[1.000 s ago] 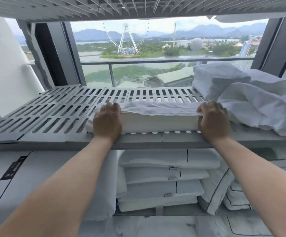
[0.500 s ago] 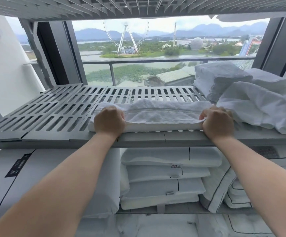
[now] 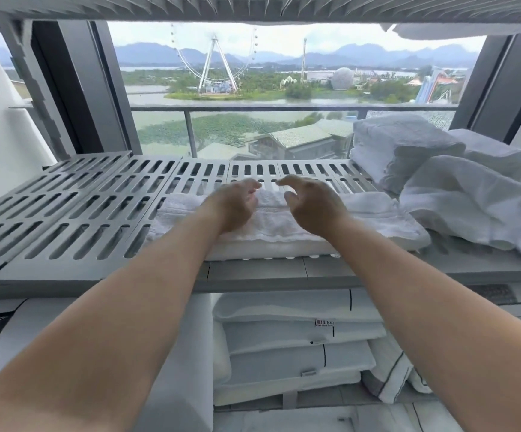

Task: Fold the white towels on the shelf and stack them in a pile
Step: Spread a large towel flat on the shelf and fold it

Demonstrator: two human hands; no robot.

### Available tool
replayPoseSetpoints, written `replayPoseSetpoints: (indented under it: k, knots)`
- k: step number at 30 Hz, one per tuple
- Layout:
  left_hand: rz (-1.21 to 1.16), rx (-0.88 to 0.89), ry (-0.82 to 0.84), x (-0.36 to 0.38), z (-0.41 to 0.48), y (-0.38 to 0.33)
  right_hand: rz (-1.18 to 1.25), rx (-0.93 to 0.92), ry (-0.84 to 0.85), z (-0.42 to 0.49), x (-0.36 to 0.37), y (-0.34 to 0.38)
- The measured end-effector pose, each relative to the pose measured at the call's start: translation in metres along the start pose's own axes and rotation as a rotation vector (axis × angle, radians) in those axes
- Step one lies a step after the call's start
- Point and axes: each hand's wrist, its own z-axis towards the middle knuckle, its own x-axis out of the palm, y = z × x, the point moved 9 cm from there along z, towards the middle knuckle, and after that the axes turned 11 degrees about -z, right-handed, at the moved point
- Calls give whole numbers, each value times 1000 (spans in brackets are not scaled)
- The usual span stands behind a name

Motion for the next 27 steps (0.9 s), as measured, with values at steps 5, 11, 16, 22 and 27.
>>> replayPoseSetpoints:
  k: [5,11,16,22,27]
  knots:
    - [335,-184,151,36,8,35,-185,73,370,11,74,-23]
    - [316,-253,95,38,12,24,-155,101,381,12,78,-27]
    - [226,-41,119,61,11,-35,53,212,72,3,25,-52]
    - [237,-4,184,100,10,-98,-369,418,-15,-37,-30,-144]
    - [386,-14,225,133,2,-116,-374,569,203,-50,-35,-201]
